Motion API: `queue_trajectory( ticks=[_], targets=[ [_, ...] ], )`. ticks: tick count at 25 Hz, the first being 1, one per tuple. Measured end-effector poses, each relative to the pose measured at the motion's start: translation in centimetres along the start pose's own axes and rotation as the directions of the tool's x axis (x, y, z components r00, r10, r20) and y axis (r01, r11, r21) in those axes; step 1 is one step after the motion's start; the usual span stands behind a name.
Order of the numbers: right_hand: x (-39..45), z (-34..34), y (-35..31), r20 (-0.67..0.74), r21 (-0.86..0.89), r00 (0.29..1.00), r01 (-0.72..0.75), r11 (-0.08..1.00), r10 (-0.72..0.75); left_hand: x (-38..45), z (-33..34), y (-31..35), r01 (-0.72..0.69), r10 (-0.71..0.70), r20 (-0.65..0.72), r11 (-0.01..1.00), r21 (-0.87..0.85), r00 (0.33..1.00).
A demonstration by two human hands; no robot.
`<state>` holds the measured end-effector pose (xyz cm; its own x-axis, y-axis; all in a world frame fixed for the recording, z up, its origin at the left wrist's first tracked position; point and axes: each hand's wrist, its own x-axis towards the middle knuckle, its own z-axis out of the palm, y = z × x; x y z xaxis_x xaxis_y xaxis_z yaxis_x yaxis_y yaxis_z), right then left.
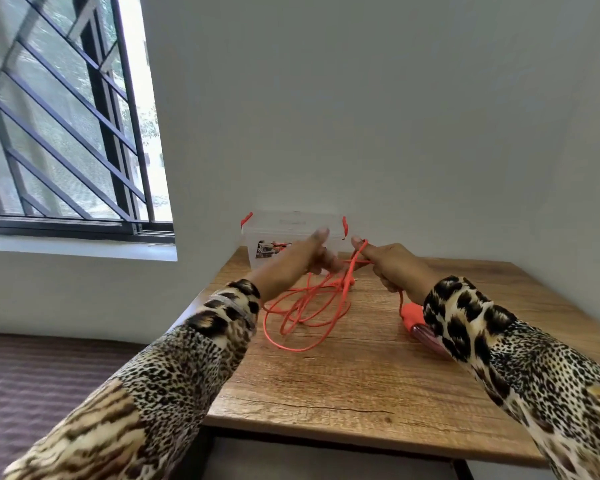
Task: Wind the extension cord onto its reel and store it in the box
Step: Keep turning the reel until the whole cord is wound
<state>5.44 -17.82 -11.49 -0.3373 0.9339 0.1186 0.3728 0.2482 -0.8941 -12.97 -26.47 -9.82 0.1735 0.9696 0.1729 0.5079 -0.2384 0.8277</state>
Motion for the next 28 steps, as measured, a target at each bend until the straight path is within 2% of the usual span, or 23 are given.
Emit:
queue_trajectory(
  ticks=[1, 2, 4, 5, 6, 7, 9, 10, 12, 13, 14, 15, 17, 19, 21, 22, 23, 24, 25, 26, 27, 28],
  targets=[
    [0.2, 0.1, -0.2, -0.007, -0.016, 1.0, -0.013, 1.0, 0.013, -0.3, -0.2, 0.6, 0.002, 0.0, 0.022, 0.993, -0.119, 1.0],
    [0.4, 0.2, -0.5, -0.02, -0.032, 0.999, -0.029, 0.999, 0.029, -0.8, 0.0, 1.4, 0.015, -0.005, 0.073, 0.99, -0.139, 0.997],
    [0.9, 0.6, -0.9, -0.047, -0.024, 0.996, -0.072, 0.997, 0.071, -1.0, 1.4, 2.0, -0.001, -0.027, 0.184, 0.989, 0.147, 0.982],
    [1.0, 0.9, -1.1, -0.036, 0.0, 0.996, -0.083, 0.997, 0.083, -0.8, 2.3, 1.8, -0.017, -0.039, 0.179, 0.953, 0.302, 0.983],
    [1.1, 1.1, -1.4, -0.014, 0.021, 0.996, -0.085, 0.996, 0.085, -0.4, 2.9, 1.5, -0.015, -0.027, 0.107, 0.93, 0.368, 0.994],
    [1.1, 1.2, -1.6, 0.007, 0.026, 0.996, -0.085, 0.996, 0.085, 0.1, 3.0, 1.2, 0.036, -0.05, 0.036, 0.947, 0.318, 0.998],
    [0.8, 0.8, -2.0, 0.061, 0.002, 0.994, -0.088, 0.996, 0.088, 0.8, 1.4, 0.7, 0.176, -0.179, -0.029, 0.981, -0.084, 0.983],
    [0.6, 0.4, -2.1, 0.094, -0.025, 0.991, -0.089, 0.996, 0.091, 1.2, -0.1, 0.4, 0.238, -0.261, -0.036, 0.921, -0.307, 0.965],
    [0.2, -0.4, -2.2, 0.152, -0.089, 0.986, -0.052, 0.995, 0.065, 2.2, -3.5, -1.0, 0.256, -0.389, -0.052, 0.695, -0.671, 0.92],
    [0.1, -0.8, -2.3, 0.178, -0.11, 0.983, -0.017, 0.994, 0.037, 2.6, -4.9, -1.9, 0.222, -0.436, -0.081, 0.599, -0.769, 0.896],
    [0.0, -1.1, -2.4, 0.212, -0.119, 0.977, 0.017, 0.993, 0.009, 2.8, -5.9, -2.7, 0.179, -0.473, -0.126, 0.547, -0.818, 0.872],
    [0.0, -1.2, -2.5, 0.258, -0.121, 0.966, 0.039, 0.992, -0.007, 3.0, -6.6, -3.5, 0.14, -0.506, -0.178, 0.528, -0.837, 0.844],
    [0.2, -0.9, -3.0, 0.354, -0.135, 0.935, 0.041, 0.99, 0.01, 3.0, -7.0, -4.9, 0.123, -0.561, -0.271, 0.566, -0.815, 0.782],
    [0.5, -0.4, -3.9, 0.375, -0.198, 0.927, 0.056, 0.979, 0.023, 2.7, -7.2, -5.7, 0.194, -0.585, -0.385, 0.693, -0.694, 0.714],
    [0.6, -0.1, -4.7, 0.312, -0.295, 0.949, 0.136, 0.946, -0.039, 2.6, -7.4, -6.1, 0.338, -0.494, -0.591, 0.869, -0.362, 0.637],
    [0.6, -0.1, -4.9, 0.287, -0.336, 0.953, 0.199, 0.921, -0.101, 2.3, -7.2, -6.0, 0.38, -0.382, -0.715, 0.908, -0.174, 0.585],
    [0.6, 0.0, -5.0, 0.27, -0.355, 0.948, 0.259, 0.898, -0.166, 2.0, -6.5, -5.5, 0.356, -0.195, -0.82, 0.934, 0.011, 0.539],
    [0.5, -0.1, -5.0, 0.25, -0.356, 0.944, 0.296, 0.887, -0.214, 1.6, -5.5, -4.7, 0.237, 0.072, -0.855, 0.946, 0.222, 0.513],
    [0.5, -0.1, -5.0, 0.23, -0.343, 0.945, 0.303, 0.889, -0.233, 1.1, -4.3, -3.6, 0.06, 0.347, -0.791, 0.899, 0.433, 0.504],
    [0.5, -0.1, -5.1, 0.217, -0.314, 0.95, 0.285, 0.906, -0.224, 0.8, -3.0, -2.4, -0.085, 0.523, -0.653, 0.811, 0.579, 0.547],
    [0.6, -0.1, -5.3, 0.212, -0.283, 0.957, 0.252, 0.926, -0.196, 0.9, -1.8, -1.6, -0.165, 0.596, -0.5, 0.73, 0.663, 0.628],
    [0.7, -0.1, -5.6, 0.205, -0.259, 0.965, 0.214, 0.942, -0.163, 1.1, -0.9, -1.0, -0.166, 0.578, -0.369, 0.671, 0.723, 0.728]
  ],
)
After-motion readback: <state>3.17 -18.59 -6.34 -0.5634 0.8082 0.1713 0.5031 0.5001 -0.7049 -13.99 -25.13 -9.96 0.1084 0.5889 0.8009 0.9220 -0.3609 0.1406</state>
